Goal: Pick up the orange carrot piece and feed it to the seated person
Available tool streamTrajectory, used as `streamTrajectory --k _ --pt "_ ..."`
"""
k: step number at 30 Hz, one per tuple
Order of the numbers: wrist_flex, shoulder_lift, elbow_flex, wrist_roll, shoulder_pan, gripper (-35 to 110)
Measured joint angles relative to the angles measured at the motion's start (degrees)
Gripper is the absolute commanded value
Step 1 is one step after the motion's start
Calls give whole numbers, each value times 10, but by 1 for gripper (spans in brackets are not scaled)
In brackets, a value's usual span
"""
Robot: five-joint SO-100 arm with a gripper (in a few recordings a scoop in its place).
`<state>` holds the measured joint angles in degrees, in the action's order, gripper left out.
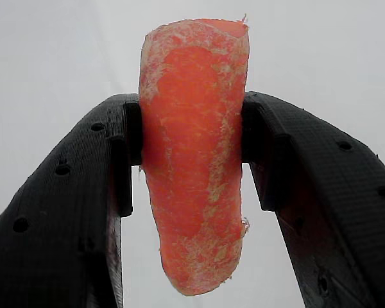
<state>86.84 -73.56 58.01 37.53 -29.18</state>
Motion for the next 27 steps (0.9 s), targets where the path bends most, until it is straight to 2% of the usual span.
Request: streamTrajectory --k 4,9,18,27 --pt "0 -25 -55 54 24 -3" --pt "0 -70 -84 120 102 -3" --pt "1 -202 -127 263 305 -3" --pt "1 -232 -236 391 370 -3"
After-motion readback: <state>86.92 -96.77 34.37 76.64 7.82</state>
